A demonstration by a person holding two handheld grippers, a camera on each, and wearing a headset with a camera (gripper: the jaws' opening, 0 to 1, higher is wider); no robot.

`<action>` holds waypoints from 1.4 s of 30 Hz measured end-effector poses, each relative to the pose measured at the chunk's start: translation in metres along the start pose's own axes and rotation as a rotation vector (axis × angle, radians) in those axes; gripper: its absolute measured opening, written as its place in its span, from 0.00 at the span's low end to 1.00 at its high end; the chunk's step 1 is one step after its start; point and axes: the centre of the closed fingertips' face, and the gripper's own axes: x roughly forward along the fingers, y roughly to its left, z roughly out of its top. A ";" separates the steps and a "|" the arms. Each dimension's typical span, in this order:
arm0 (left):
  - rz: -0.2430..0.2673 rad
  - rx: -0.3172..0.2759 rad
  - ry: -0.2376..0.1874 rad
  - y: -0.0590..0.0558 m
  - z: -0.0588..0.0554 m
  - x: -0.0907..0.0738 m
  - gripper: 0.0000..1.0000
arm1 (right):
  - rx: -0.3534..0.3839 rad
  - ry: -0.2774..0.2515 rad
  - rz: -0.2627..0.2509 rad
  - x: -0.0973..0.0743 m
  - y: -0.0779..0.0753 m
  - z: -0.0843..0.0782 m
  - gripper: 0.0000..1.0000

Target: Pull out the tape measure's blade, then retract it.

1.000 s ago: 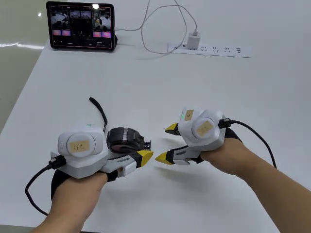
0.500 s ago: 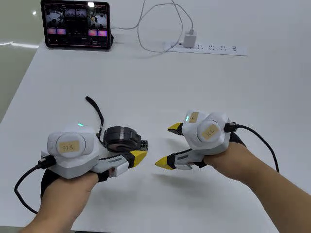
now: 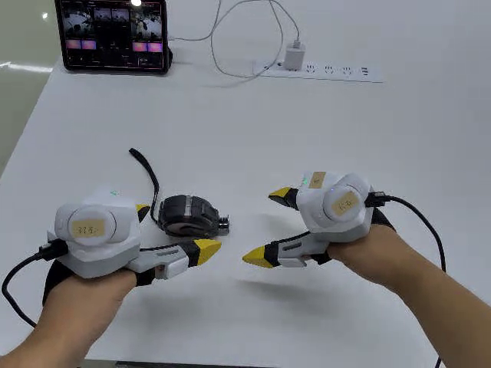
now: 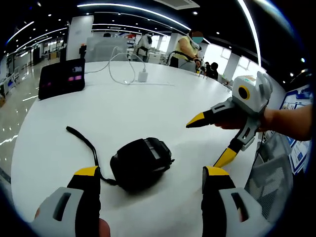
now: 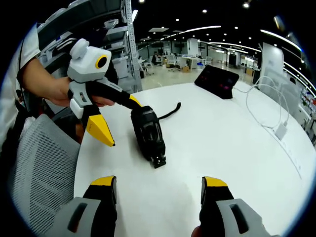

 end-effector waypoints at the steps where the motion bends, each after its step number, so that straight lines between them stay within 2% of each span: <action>1: 0.000 0.003 0.001 0.001 0.000 -0.001 0.82 | 0.005 -0.003 0.000 -0.001 0.000 0.000 0.68; 5: -0.012 0.013 0.002 0.005 -0.001 -0.004 0.83 | 0.009 -0.003 -0.009 -0.004 -0.001 -0.001 0.70; 20: -0.048 0.035 0.011 0.005 -0.007 -0.014 0.85 | 0.056 -0.028 -0.033 -0.019 -0.001 -0.005 0.70; 29: -0.068 0.046 0.025 0.006 -0.011 -0.019 0.86 | 0.079 -0.024 -0.047 -0.030 -0.001 -0.016 0.72; 33: -0.074 0.061 0.018 0.006 -0.011 -0.021 0.86 | 0.109 -0.062 -0.066 -0.038 -0.002 -0.017 0.73; 42: -0.090 0.073 0.001 0.006 -0.014 -0.028 0.86 | 0.118 -0.067 -0.102 -0.051 -0.001 -0.026 0.76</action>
